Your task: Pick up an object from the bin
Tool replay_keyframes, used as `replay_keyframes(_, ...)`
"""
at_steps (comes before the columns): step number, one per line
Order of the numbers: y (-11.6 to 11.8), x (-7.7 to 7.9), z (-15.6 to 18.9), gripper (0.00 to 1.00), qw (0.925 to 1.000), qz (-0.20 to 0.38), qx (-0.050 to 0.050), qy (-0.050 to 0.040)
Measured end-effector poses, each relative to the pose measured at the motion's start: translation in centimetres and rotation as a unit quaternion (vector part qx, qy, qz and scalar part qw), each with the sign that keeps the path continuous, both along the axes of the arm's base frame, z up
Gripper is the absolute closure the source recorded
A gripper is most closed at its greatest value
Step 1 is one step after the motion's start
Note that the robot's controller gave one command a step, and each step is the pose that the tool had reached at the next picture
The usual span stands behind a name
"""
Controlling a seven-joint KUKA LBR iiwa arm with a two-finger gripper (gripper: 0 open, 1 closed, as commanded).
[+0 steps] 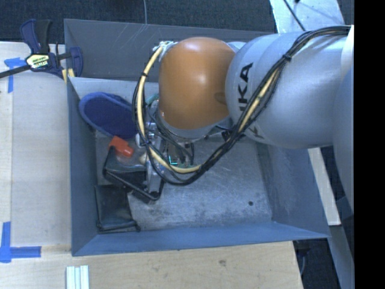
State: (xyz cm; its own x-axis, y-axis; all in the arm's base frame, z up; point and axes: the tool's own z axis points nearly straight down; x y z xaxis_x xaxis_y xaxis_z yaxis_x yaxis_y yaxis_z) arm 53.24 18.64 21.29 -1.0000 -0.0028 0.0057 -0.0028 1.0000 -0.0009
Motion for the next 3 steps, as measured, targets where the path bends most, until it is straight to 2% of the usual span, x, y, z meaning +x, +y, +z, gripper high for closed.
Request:
replay_keyframes(1,0.3,0.6,-13.5,0.0,1.0,0.006,0.0,-0.0001)
replay_keyframes(2,0.5,0.8,-12.9,1.0,1.0,0.006,0.002,-0.0046)
replay_keyframes(3,-2.5,1.9,2.5,1.0,1.0,0.002,0.0,-0.0048)
